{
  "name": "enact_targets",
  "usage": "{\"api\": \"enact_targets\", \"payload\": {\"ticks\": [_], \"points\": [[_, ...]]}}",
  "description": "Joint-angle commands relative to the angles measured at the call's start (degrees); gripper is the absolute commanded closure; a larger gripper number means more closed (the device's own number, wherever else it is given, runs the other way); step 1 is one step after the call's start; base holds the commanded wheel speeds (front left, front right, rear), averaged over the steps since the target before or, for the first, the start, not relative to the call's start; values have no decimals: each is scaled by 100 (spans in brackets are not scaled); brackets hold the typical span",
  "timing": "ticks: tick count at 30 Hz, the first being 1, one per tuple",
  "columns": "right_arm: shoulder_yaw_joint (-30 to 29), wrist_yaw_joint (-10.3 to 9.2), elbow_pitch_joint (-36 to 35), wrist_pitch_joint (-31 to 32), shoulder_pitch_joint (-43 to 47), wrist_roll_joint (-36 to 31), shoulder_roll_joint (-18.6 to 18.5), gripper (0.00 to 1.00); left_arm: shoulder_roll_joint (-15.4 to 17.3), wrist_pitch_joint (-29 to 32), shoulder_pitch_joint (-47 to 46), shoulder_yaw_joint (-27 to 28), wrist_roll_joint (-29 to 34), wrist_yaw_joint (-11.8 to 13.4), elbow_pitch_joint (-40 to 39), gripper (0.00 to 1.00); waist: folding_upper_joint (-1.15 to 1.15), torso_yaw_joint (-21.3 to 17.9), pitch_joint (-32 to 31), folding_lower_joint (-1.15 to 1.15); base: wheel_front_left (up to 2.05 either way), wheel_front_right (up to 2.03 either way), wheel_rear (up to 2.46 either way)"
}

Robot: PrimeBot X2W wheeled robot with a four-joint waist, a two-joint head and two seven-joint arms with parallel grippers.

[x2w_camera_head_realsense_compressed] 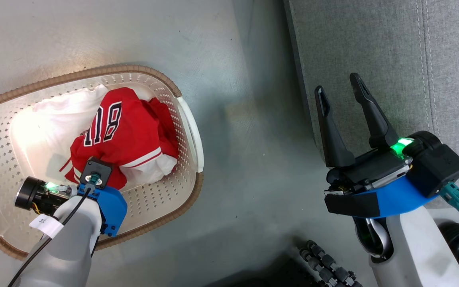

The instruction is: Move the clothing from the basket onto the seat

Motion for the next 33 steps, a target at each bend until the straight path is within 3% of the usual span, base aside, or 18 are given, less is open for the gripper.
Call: {"api": "enact_targets", "payload": {"ticks": [1, 16, 33], "points": [[-7, 3, 15, -29, -96, -21, 9, 0, 19, -14, -53, -27, -16, -6, -1, 100, 0, 8, -9, 0, 0, 0, 0], [-69, 3, 103, -29, -70, -187, 8, 0, -139, -51, 156, -98, -191, -6, -262, 100, 0, 193, -416, 0, 0, 0, 0], [-278, 3, 374, -26, 250, -572, 5, 0, -583, -54, 1280, -223, -317, -69, -1455, 100, 0, 901, -1936, 0, 0, 0, 0]]}}
